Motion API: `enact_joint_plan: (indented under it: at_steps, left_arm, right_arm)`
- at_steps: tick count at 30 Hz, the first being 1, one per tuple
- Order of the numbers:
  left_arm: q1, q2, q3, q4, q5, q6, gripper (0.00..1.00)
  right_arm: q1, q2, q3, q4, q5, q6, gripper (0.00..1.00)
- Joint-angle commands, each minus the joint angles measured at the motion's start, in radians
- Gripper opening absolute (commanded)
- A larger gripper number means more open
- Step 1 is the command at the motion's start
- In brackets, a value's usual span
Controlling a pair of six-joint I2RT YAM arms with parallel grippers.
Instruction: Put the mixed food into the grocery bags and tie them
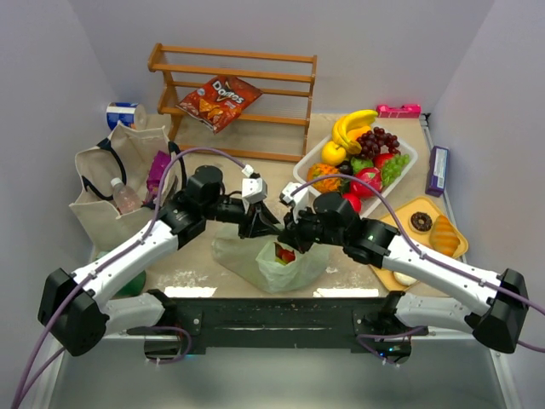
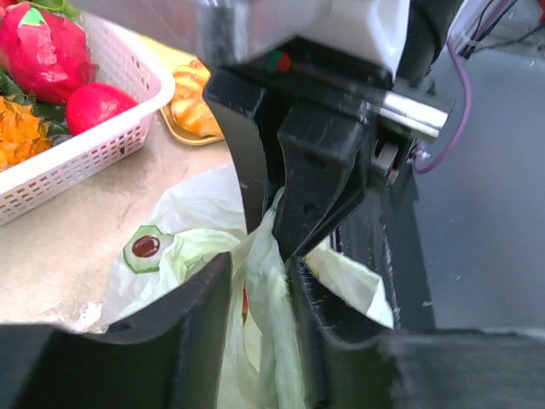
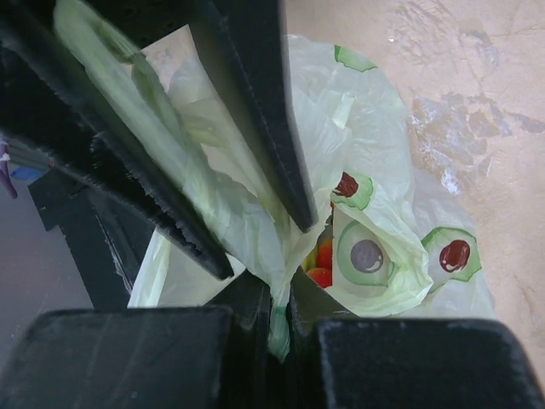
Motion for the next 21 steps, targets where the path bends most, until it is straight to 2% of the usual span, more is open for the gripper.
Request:
enact_joint_plan:
  at_steps: [1,3,5,6,9,12,19,21]
  left_arm:
    - [-0.010,0.015,0.047,-0.041,-0.014,0.050,0.18]
    - [-0.015,0.024,0.050,-0.057,-0.017,0.056,0.00]
    - [-0.017,0.018,0.042,-0.051,-0.037,0.058,0.00]
    - [-0.018,0.010,0.039,-0.045,-0.075,0.055,0.00]
    - [-0.017,-0.034,0.016,-0.019,-0.147,0.052,0.00]
    - [-0.017,-0.079,-0.010,0.015,-0.164,0.043,0.00]
    - [-0.017,-0.103,-0.012,0.014,-0.171,0.047,0.00]
    - [-0.018,-0.106,-0.010,0.006,-0.174,0.052,0.00]
  right_arm:
    - [0.001,-0.043,0.052,-0.024,0.004,-0.034,0.00]
    - [-0.001,-0.054,0.052,-0.035,0.004,-0.038,0.01]
    - [0.001,-0.060,0.058,-0.045,0.002,-0.037,0.11]
    - [-0.001,-0.068,0.060,-0.058,0.004,-0.038,0.33]
    - [-0.001,-0.094,0.052,-0.078,0.013,-0.031,0.67]
    - [-0.001,-0.114,0.031,-0.091,0.036,-0.034,0.81]
    - [-0.001,-0.117,-0.029,-0.072,0.079,-0.049,0.85]
    - [-0.001,-0.103,-0.026,-0.073,0.099,-0.055,0.81]
